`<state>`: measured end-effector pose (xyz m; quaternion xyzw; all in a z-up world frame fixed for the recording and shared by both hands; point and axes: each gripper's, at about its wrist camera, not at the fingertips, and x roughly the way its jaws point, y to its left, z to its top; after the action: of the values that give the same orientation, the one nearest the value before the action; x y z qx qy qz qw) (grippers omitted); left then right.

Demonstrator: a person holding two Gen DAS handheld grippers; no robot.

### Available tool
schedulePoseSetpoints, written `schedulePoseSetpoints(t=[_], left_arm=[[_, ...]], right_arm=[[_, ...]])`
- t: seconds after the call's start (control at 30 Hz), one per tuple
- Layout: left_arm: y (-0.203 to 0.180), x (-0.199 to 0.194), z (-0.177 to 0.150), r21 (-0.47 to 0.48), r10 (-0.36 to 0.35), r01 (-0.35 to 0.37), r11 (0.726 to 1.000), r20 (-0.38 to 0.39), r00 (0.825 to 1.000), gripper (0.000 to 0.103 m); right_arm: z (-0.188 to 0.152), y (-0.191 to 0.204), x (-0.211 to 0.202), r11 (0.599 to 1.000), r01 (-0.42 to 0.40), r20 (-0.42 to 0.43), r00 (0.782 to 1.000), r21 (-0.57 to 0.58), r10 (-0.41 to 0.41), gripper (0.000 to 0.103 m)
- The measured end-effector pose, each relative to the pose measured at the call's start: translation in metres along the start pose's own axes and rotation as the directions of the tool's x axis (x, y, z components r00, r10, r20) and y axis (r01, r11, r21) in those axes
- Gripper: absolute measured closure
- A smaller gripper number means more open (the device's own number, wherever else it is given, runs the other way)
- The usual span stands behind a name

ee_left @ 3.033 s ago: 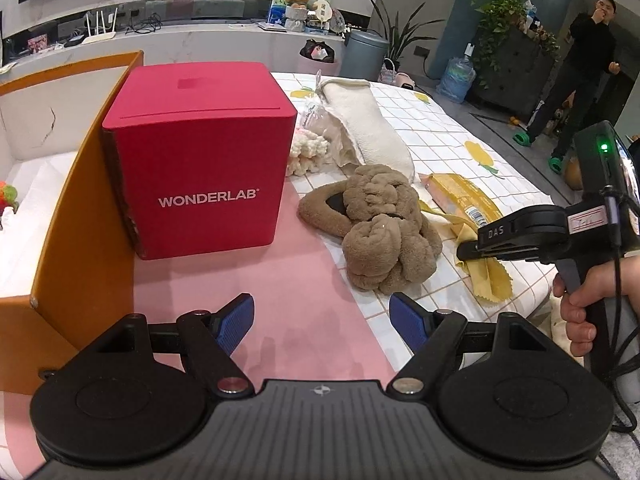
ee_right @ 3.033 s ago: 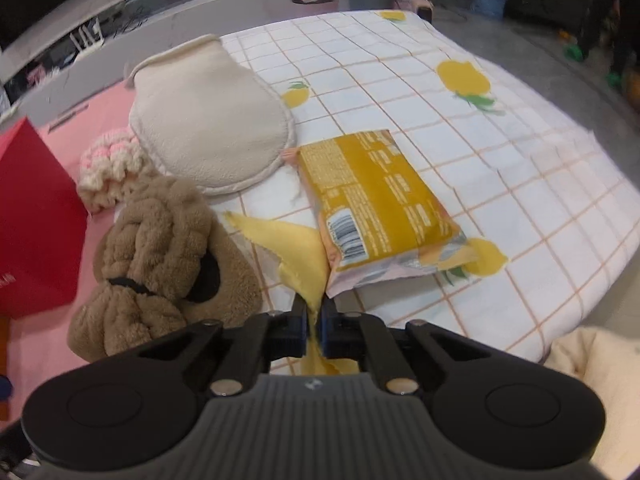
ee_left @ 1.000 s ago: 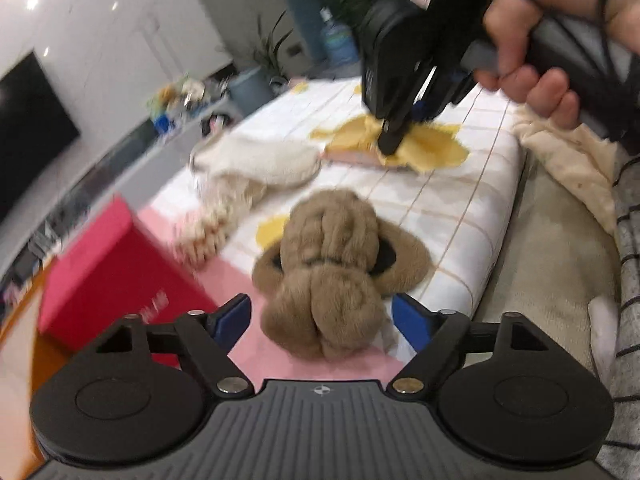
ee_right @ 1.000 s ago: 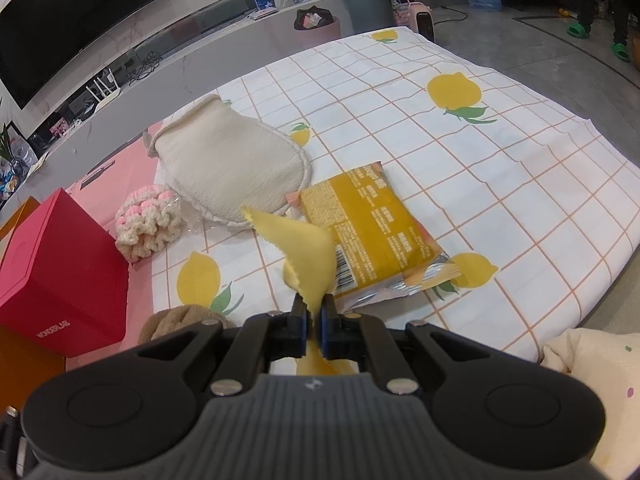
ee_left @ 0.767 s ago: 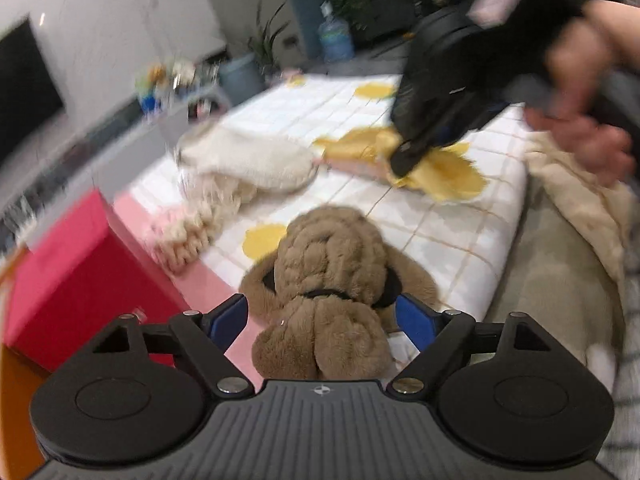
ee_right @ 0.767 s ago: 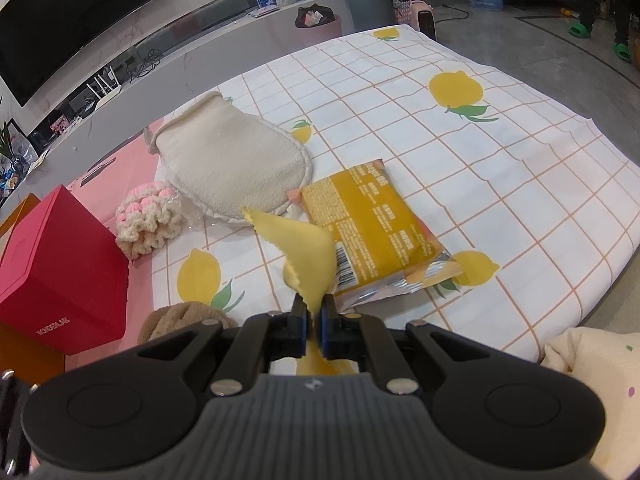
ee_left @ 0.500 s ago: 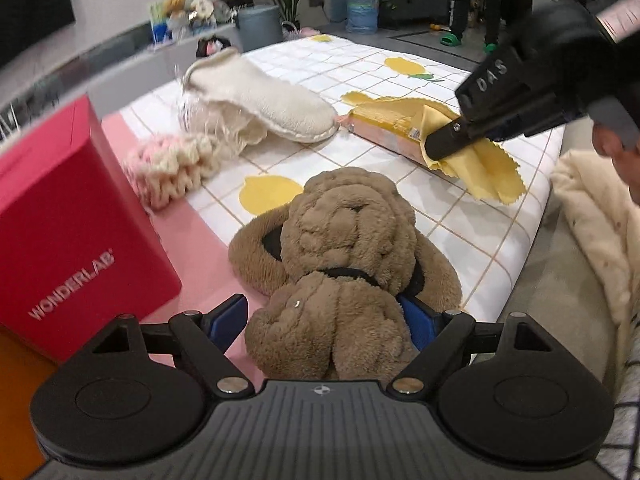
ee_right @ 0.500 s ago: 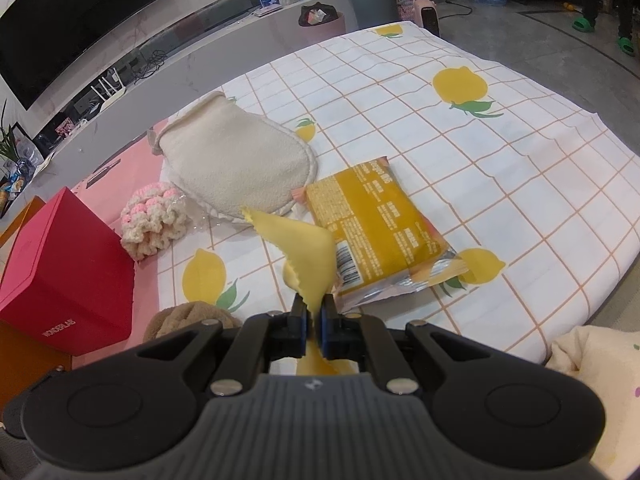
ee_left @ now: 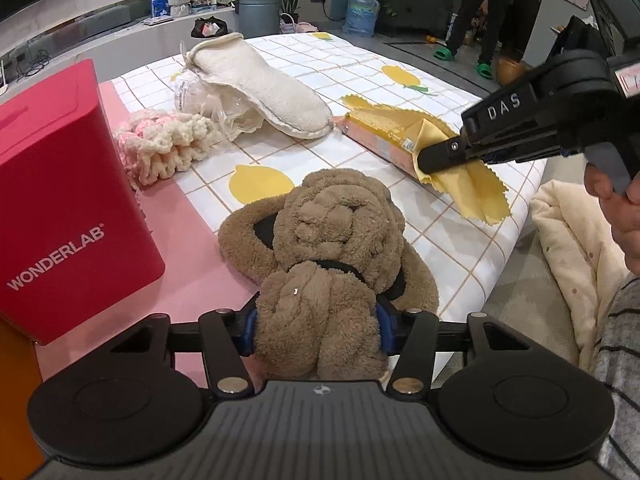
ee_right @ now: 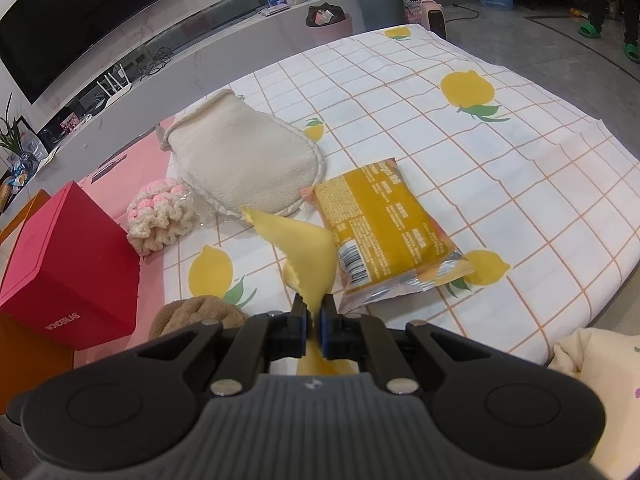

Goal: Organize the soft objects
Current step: 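Grasp the brown plush bear with the left tool while the right tool holds the yellow cloth, then carry the plush bear with the left tool and the yellow cloth with the right tool to the box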

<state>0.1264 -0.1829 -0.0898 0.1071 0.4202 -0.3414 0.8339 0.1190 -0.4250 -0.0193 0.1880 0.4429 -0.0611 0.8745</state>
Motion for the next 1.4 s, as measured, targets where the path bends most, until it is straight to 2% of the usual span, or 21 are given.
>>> schedulePoseSetpoints(t=[0.2, 0.3, 0.4, 0.47, 0.53, 0.67, 0.77, 0.9, 0.97, 1.03, 1.13, 1.23, 1.4], left_arm=[[-0.001, -0.009, 0.014, -0.054, 0.101, -0.097, 0.994, 0.079, 0.992, 0.044], [0.0, -0.016, 0.026, -0.086, 0.111, -0.102, 0.991, 0.116, 0.987, 0.044], [-0.003, -0.025, 0.042, -0.078, 0.1, -0.09, 0.993, 0.129, 0.987, 0.044], [-0.005, -0.033, 0.056, -0.048, 0.08, -0.074, 0.996, 0.139, 0.987, 0.044], [-0.005, -0.046, 0.071, -0.037, 0.078, -0.072, 0.997, 0.182, 0.98, 0.044], [0.011, -0.067, 0.102, -0.052, 0.095, -0.086, 0.995, 0.221, 0.971, 0.044], [0.032, -0.083, 0.118, -0.041, 0.165, -0.16, 0.986, 0.241, 0.956, 0.044], [0.079, -0.107, 0.132, -0.098, 0.28, -0.264, 0.959, 0.233, 0.931, 0.044], [0.103, -0.119, 0.133, -0.126, 0.343, -0.321, 0.939, 0.234, 0.91, 0.044], [0.127, -0.134, 0.132, -0.176, 0.406, -0.374, 0.911, 0.218, 0.887, 0.044], [0.161, -0.158, 0.122, -0.279, 0.444, -0.384, 0.88, 0.203, 0.873, 0.044], [0.186, -0.177, 0.105, -0.319, 0.495, -0.424, 0.847, 0.188, 0.848, 0.044], [0.219, -0.181, 0.075, -0.367, 0.519, -0.447, 0.815, 0.122, 0.846, 0.044]], right_arm=[[0.0, 0.003, -0.004, 1.0, 0.003, 0.012, 1.0, -0.021, -0.003, 0.099], [0.001, 0.006, -0.008, 1.0, 0.008, 0.03, 1.0, -0.026, -0.007, 0.099], [0.004, 0.012, -0.023, 0.999, -0.007, 0.087, 0.996, -0.05, 0.011, 0.099], [0.006, 0.021, -0.035, 0.994, 0.029, 0.138, 0.99, -0.103, -0.015, 0.099], [0.009, 0.031, -0.047, 0.986, 0.078, 0.2, 0.979, -0.147, -0.048, 0.099], [0.033, 0.046, -0.058, 0.982, 0.089, 0.241, 0.969, -0.164, -0.048, 0.099], [0.06, 0.064, -0.052, 0.981, 0.086, 0.238, 0.97, -0.176, -0.043, 0.099], [0.091, 0.099, -0.038, 0.99, 0.043, 0.23, 0.973, -0.132, -0.011, 0.099], [0.103, 0.126, -0.028, 0.988, 0.046, 0.234, 0.972, -0.149, -0.01, 0.099], [0.112, 0.152, -0.019, 0.988, 0.005, 0.222, 0.975, -0.157, 0.03, 0.099], [0.115, 0.194, -0.01, 0.984, -0.074, 0.194, 0.975, -0.161, 0.106, 0.099], [0.11, 0.244, -0.011, 0.966, -0.128, 0.203, 0.964, -0.224, 0.174, 0.099], [0.092, 0.309, -0.009, 0.919, -0.3, 0.125, 0.932, -0.257, 0.339, 0.099]])
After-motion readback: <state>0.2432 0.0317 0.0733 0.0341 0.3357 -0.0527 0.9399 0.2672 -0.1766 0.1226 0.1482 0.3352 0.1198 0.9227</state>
